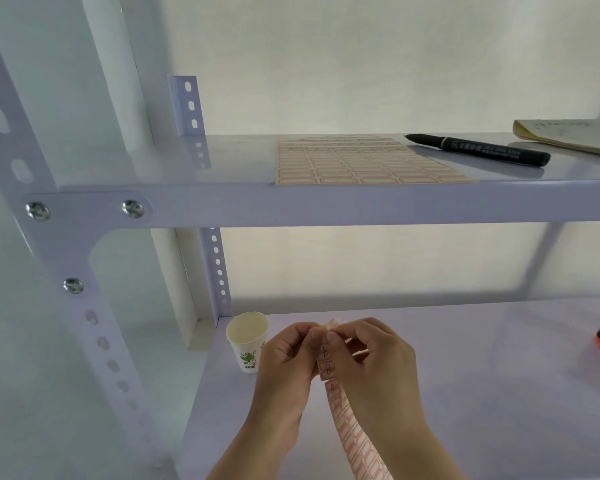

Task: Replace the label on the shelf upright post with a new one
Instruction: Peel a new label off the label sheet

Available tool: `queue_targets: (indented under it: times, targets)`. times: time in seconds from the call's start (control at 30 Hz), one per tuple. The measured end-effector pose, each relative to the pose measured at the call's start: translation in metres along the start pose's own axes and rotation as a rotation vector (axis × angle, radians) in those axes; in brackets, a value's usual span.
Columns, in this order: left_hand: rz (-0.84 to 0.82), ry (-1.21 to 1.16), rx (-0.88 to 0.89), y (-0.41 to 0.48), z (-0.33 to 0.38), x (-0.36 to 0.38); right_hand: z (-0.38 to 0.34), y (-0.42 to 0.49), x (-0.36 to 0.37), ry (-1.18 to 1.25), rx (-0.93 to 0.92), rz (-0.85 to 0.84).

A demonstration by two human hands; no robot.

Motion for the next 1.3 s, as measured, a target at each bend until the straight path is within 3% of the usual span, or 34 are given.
queue_targets:
  times: [0.67,1.0,1.3]
  targets:
    - [0.068,0.071,0.001,0.001,-0.014,-0.011,0.017,0.006,0.002,-0.022,0.052,-0.012]
    - [0.102,0.472,0.032,0.011,-0.009,-0.024,0.041,0.007,-0.001,0.052,0.161,-0.012]
    - [0.123,0.775,-0.060,0.034,-0.032,-0.035,0.065,0.011,-0.003,0.122,0.241,-0.019]
Point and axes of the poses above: each hand's wrist, its own y-axis towards the middle knuckle, its own x-axis out of the palm, z = x × y, the point moved 10 cm from there along y, towards the middle knuckle, and after that the axes turned 15 degrees about -z, right-handed, at the moved point
